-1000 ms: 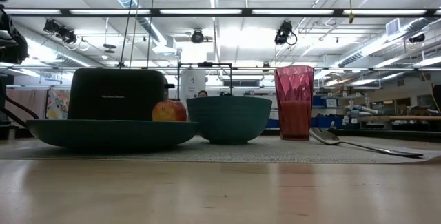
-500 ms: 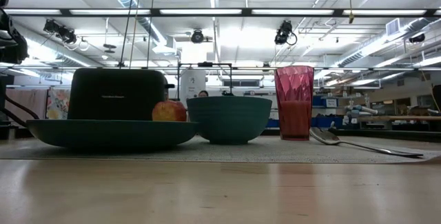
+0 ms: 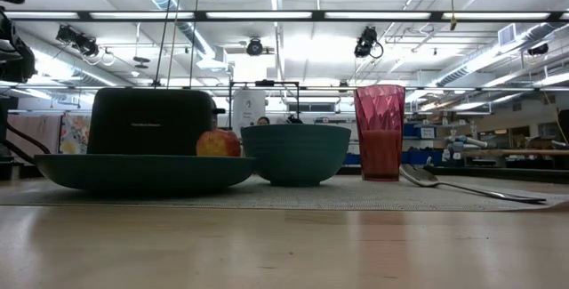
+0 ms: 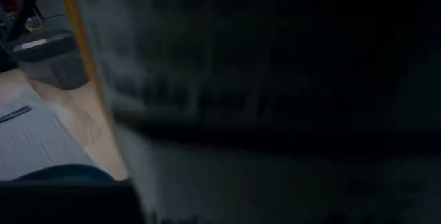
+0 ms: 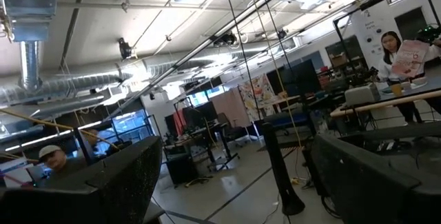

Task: Arrange a breakfast setting
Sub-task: Pour the cereal from the yellow cereal box into the green bowl, then return to Home Position

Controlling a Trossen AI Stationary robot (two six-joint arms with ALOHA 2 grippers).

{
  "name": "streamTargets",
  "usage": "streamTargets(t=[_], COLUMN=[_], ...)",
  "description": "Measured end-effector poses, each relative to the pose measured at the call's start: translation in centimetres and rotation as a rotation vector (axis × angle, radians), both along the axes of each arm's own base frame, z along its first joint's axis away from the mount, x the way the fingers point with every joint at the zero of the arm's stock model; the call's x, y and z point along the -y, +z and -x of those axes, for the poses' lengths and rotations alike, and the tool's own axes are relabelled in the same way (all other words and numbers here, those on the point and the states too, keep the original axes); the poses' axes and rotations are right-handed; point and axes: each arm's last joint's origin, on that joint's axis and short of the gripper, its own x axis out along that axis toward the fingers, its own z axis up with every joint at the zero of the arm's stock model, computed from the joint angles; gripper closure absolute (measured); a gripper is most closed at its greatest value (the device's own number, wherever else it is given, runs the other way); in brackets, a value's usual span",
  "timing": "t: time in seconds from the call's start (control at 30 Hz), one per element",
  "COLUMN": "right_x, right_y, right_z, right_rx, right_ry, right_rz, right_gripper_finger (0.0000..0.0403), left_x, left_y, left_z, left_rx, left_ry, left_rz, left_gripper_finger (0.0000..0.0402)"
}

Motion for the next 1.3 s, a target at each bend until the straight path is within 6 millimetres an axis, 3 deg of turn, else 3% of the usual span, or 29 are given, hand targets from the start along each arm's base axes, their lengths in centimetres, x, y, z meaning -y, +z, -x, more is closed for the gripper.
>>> streamTargets(t=[0.2,0.33,0.5,0.77,1.03,1.2,1.3], right_x=[0.0,0.0,0.0,-0.3,-0.6,-1.1,-1.2], right_y=[0.0,0.0,0.0,-0.1,-0.6,-2.3,-3.3], right_z=[0.0,0.0,0.0,-0.1,-0.6,-1.7,-2.2], right_rx=[0.000,0.000,0.000,-0.018,-0.089,-0.248,-0.279], right_ry=[0.000,0.001,0.001,0.018,0.060,0.123,0.209], right_rz=[0.001,0.001,0.001,0.016,0.074,0.072,0.037], right_gripper_finger=[0.0028,0.0028,0.0028,0.0028,0.0028,0.0028,0.0028], left_x=[0.0,-0.5,-1.5,-3.4,-6.6,-9.6,-11.1], left_y=[0.2,1.6,3.5,7.3,12.5,17.1,18.8], left_z=[0.1,0.4,1.1,2.5,4.6,5.7,6.0], left_rx=[-0.017,-0.048,-0.143,-0.287,-0.467,-0.284,-0.115], left_ry=[-0.027,-0.024,-0.006,-0.014,0.000,0.162,0.329], left_rz=[0.011,-0.005,-0.034,0.057,0.281,0.496,0.540], left_gripper_finger=[0.0166,0.0141,0.0134,0.0134,0.0135,0.0156,0.0171])
